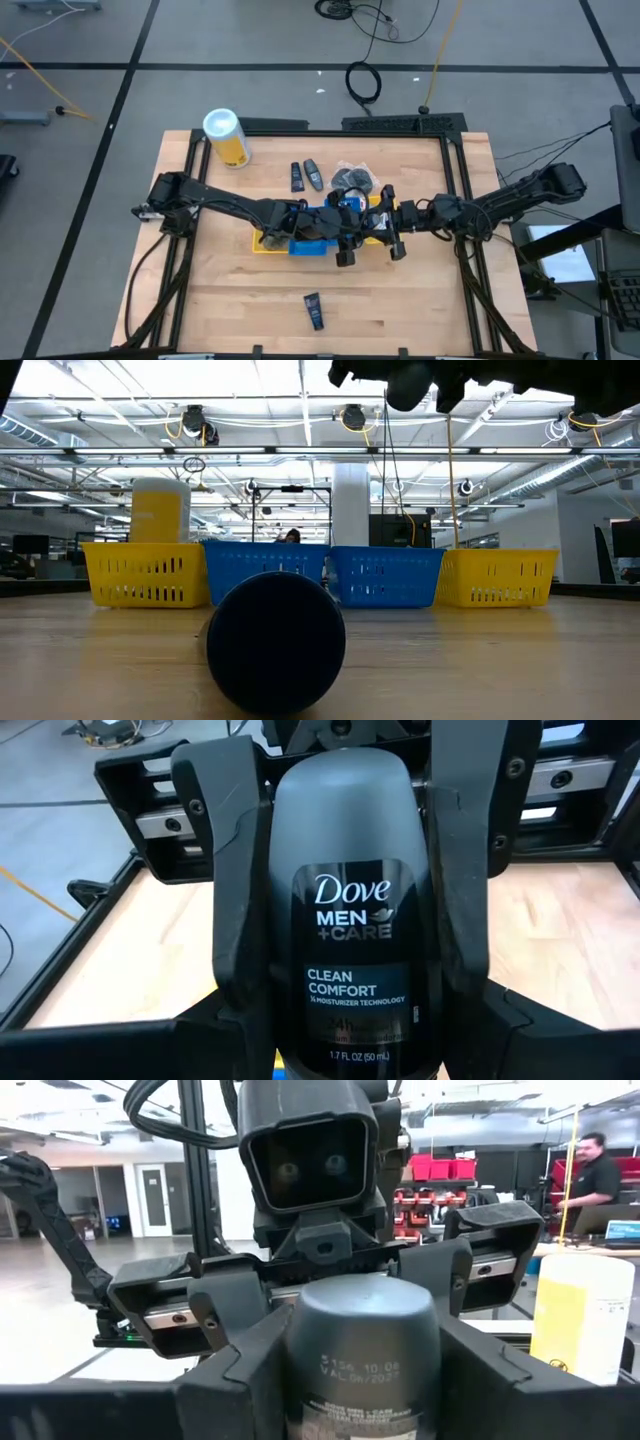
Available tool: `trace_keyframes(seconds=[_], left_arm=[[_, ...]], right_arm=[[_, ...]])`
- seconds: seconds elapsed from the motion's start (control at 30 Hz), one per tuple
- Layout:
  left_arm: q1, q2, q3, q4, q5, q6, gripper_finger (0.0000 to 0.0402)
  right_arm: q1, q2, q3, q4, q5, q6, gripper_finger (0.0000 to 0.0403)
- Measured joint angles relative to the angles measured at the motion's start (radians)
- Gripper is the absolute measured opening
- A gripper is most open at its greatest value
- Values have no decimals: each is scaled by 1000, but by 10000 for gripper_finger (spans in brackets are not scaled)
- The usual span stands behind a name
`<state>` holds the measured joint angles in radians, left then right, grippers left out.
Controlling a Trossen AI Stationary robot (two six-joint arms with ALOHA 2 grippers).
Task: Pick & Place Travel size toiletries
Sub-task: Put the deodorant into the right blue bin
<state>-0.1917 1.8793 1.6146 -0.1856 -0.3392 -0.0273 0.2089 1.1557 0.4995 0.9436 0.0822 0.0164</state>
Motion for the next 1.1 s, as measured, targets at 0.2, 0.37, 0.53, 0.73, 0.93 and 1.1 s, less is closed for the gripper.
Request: trace_keyframes(seconds=[0.2,0.37,0.53,0.73,0.93,1.1], left_arm=[[1,0,0,2,-2,14,195],[1,0,0,1,-2,13,216],[2,0,0,-3,-11,6,296],[3,0,1,-35,-15,6,328],[1,-15,1,-127,-36,-8,315],[0,-44,1,-235,-52,-39,305]], right_arm=[[1,0,0,1,0,-7,178],[1,0,0,0,-2,-5,178],[2,0,0,-3,-10,-4,178],[3,-1,0,-3,-10,-5,178],[0,-1,0,2,-3,-15,178],[-18,-2,0,-5,-2,-12,178]])
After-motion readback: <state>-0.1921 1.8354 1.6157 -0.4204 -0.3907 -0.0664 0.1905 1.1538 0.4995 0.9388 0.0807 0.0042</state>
